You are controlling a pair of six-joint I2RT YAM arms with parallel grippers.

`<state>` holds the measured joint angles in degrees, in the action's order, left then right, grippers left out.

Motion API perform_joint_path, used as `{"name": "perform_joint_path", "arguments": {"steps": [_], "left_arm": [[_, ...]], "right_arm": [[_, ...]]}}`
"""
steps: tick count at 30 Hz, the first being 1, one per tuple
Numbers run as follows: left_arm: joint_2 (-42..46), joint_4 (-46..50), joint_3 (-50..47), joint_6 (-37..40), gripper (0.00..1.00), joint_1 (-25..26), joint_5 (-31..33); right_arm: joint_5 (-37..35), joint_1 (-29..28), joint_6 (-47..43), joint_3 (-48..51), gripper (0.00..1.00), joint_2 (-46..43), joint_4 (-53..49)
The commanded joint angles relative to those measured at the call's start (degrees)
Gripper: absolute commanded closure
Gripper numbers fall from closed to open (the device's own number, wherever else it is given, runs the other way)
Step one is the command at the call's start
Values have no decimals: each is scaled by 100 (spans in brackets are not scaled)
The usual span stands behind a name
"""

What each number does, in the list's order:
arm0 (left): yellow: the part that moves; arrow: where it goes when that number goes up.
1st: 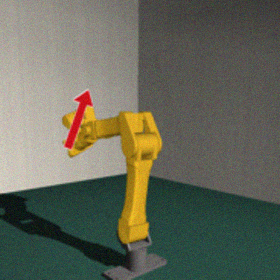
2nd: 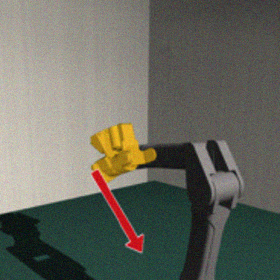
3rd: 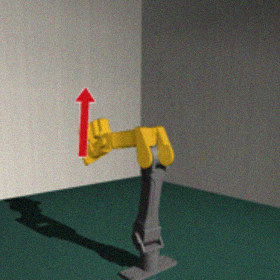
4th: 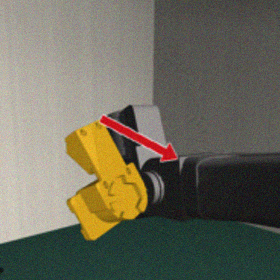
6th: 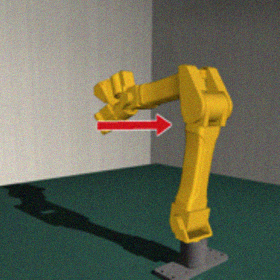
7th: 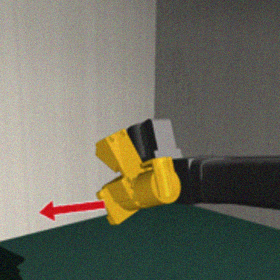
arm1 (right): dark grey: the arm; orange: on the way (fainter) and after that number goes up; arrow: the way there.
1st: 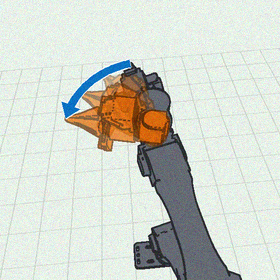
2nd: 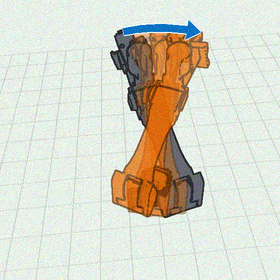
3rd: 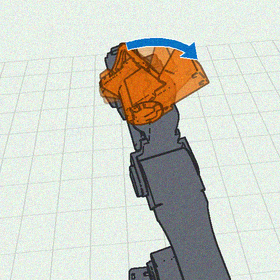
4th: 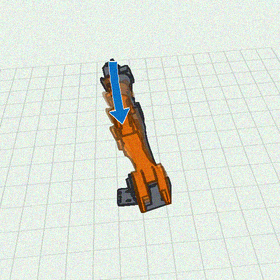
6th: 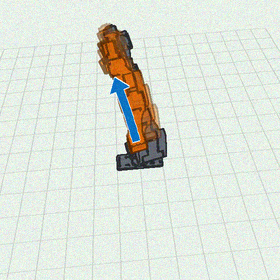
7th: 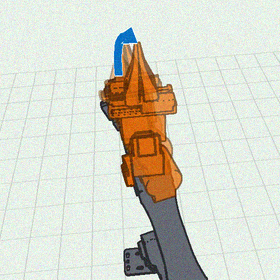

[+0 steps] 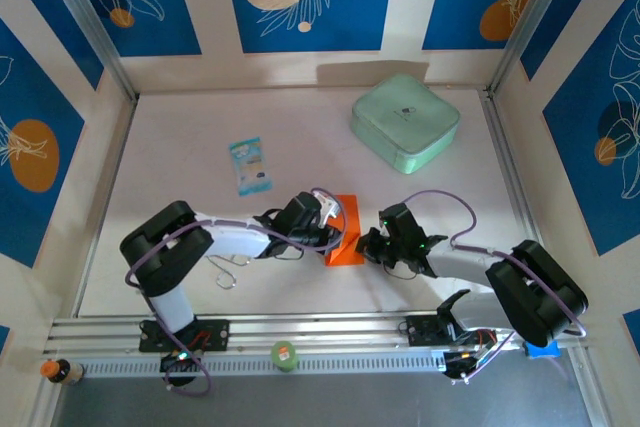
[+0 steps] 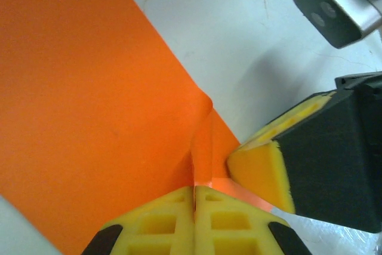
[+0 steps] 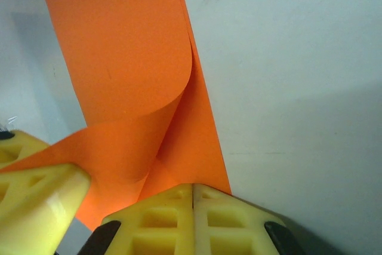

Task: Fold a paper plane with a square sheet of paper (pick it up from the middle)
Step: Fold the triangle a second time at the center of the table.

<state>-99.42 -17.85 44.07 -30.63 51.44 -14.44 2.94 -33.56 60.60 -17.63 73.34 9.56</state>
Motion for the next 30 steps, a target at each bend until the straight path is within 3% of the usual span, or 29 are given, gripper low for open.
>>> {"name": "perform_joint_path", "arguments": {"steps": [1, 30], "left_arm": [[-126, -140, -57, -73, 95, -129, -182], [-455, -376, -240, -181, 90, -231, -57]], "right_arm": [[-127, 51, -145, 14, 100, 50, -692], [34, 104, -310, -140, 100, -25, -843]]}}
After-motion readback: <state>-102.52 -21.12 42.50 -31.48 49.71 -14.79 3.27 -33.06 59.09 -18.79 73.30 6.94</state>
